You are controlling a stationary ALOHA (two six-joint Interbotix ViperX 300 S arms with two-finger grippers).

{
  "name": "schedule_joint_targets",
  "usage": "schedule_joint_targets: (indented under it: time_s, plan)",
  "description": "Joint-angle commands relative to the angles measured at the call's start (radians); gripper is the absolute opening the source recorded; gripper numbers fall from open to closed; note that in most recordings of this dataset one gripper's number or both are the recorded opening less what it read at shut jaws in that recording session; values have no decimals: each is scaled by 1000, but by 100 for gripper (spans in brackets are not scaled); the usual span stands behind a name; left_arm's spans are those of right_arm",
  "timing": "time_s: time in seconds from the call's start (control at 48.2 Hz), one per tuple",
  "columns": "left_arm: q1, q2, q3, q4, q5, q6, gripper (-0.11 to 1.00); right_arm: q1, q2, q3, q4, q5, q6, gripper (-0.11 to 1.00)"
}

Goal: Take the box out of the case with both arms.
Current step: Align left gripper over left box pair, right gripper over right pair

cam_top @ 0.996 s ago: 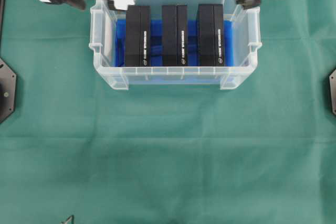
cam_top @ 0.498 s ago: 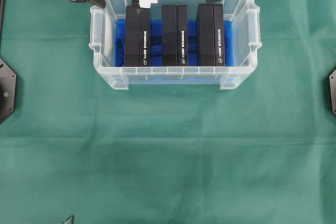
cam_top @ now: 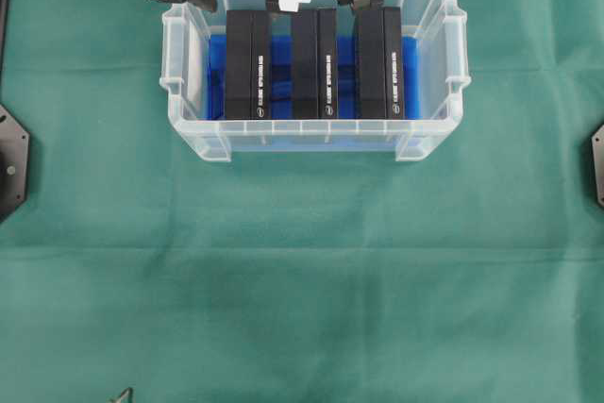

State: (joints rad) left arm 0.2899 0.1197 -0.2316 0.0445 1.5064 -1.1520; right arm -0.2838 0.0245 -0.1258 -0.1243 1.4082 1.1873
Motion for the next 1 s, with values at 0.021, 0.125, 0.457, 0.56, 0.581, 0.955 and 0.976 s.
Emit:
schedule_joint_targets:
  time_s: [0.021,0.125,0.457,0.56,0.581,0.955,0.976]
  plan:
    - [-2,-12,-28,5,-3,0,92,3,-14,-23,-2,-2,3,96]
    - [-2,-14,-26,5,-3,-2,92,3,-12,-18,-2,-2,3,96]
    - [-2,-14,-25,5,-3,-3,92,3,-11,-15,-2,0,3,96]
    - [-2,-14,-25,5,-3,-3,92,3,-11,-15,-2,-2,5,96]
    - [-2,-12,-25,5,-3,-3,92,3,-11,-17,-2,0,5,96]
    - [-2,-12,-21,5,-3,-6,92,3,-11,-15,-2,0,14,96]
    - [-2,-12,-23,5,-3,-6,92,5,-11,-15,-2,0,17,96]
